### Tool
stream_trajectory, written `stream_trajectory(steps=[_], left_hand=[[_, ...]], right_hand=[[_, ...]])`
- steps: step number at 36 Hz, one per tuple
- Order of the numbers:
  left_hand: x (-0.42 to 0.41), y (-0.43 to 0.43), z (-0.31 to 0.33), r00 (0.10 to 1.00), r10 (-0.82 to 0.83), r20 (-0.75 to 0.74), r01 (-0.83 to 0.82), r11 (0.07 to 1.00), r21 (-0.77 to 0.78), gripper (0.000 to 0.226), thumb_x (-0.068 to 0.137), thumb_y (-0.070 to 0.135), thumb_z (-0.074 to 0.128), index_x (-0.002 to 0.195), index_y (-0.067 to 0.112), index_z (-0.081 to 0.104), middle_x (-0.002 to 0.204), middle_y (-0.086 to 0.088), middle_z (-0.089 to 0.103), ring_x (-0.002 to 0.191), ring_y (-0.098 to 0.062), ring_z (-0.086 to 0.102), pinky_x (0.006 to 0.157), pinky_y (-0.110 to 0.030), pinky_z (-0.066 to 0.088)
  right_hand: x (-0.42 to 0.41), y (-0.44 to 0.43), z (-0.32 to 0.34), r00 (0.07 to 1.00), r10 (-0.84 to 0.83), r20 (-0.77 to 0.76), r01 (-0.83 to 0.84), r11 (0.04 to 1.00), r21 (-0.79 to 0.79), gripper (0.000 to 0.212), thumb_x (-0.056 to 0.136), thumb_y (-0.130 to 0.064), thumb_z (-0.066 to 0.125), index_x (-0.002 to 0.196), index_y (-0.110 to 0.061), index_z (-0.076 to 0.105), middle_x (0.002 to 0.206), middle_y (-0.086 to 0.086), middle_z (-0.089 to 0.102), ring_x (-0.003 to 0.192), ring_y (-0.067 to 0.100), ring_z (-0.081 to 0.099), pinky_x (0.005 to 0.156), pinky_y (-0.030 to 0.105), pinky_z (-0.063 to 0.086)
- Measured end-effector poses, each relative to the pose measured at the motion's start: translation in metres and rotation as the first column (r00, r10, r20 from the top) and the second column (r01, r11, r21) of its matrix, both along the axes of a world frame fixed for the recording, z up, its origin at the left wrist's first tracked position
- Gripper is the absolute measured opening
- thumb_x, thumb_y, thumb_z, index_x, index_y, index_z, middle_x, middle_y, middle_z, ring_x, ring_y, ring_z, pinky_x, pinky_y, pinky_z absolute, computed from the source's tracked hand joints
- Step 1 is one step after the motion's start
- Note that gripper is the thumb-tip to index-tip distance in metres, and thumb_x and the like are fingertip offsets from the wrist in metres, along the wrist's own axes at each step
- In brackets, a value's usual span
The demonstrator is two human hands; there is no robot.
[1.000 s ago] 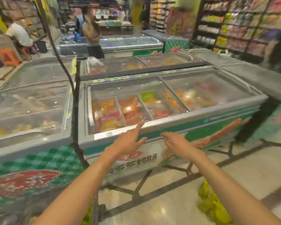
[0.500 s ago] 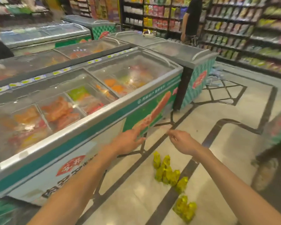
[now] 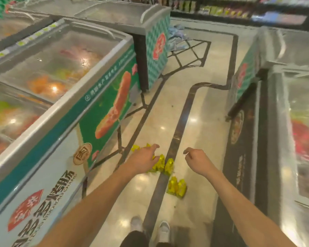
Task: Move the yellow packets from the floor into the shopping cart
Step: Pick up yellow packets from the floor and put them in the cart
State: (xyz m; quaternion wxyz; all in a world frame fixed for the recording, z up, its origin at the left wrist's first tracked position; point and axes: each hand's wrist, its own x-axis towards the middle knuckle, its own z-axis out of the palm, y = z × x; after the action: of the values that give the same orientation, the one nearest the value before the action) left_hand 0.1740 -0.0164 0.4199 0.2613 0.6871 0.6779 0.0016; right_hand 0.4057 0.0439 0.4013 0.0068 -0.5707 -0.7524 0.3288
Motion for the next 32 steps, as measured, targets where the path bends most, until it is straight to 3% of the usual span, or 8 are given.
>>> stream_trajectory(steps=[6,11,17,24,32], left_hand=[[0.035,0.031,-0.051,0.998,-0.067,0.008,0.068,0.993,-0.095,0.044,0.096,0.036,0.048,0.137,0.02,0.042,0.115,-0.012,0.067,0.106,-0.037,0.063,0.081,-0.046,0.054],[0.055,0.056,-0.1,0.986,-0.165,-0.023,0.158,0.972,-0.175,0.047,0.097,0.032,0.046,0.142,0.019,0.04,0.126,-0.013,0.062,0.114,-0.036,0.06,0.087,-0.045,0.052],[0.06,0.084,-0.163,0.981,-0.183,0.064,0.193,0.957,-0.216,0.051,0.099,0.034,0.046,0.148,0.024,0.037,0.138,-0.01,0.055,0.128,-0.031,0.052,0.097,-0.042,0.046],[0.05,0.105,-0.258,0.976,-0.183,0.119,0.21,0.932,-0.296,0.051,0.096,0.034,0.048,0.146,0.027,0.039,0.134,-0.01,0.059,0.12,-0.032,0.057,0.093,-0.042,0.05],[0.052,0.103,-0.407,0.985,-0.1,0.143,0.153,0.89,-0.43,0.054,0.094,0.035,0.047,0.147,0.028,0.039,0.133,-0.008,0.06,0.119,-0.032,0.058,0.096,-0.04,0.049]], right_hand=[[0.035,-0.013,-0.058,0.979,-0.198,0.035,0.201,0.965,-0.165,0.024,0.088,-0.015,0.05,0.106,-0.013,0.066,0.097,0.019,0.071,0.096,0.033,0.066,0.081,0.033,0.049],[0.052,-0.017,-0.093,0.957,-0.28,0.077,0.29,0.917,-0.274,0.026,0.088,-0.016,0.046,0.107,-0.015,0.064,0.095,0.018,0.07,0.091,0.034,0.066,0.079,0.035,0.051],[0.048,-0.001,-0.129,0.934,-0.349,0.082,0.356,0.876,-0.326,0.029,0.094,-0.016,0.043,0.116,-0.013,0.06,0.101,0.018,0.07,0.097,0.033,0.064,0.079,0.033,0.047],[0.033,0.023,-0.208,0.938,-0.327,0.118,0.348,0.863,-0.366,0.028,0.094,-0.01,0.04,0.115,-0.005,0.058,0.109,0.018,0.068,0.1,0.033,0.063,0.078,0.03,0.044],[0.018,0.028,-0.371,0.957,-0.233,0.174,0.289,0.822,-0.491,0.033,0.092,-0.013,0.045,0.124,-0.012,0.052,0.105,0.015,0.07,0.103,0.033,0.063,0.083,0.03,0.044]])
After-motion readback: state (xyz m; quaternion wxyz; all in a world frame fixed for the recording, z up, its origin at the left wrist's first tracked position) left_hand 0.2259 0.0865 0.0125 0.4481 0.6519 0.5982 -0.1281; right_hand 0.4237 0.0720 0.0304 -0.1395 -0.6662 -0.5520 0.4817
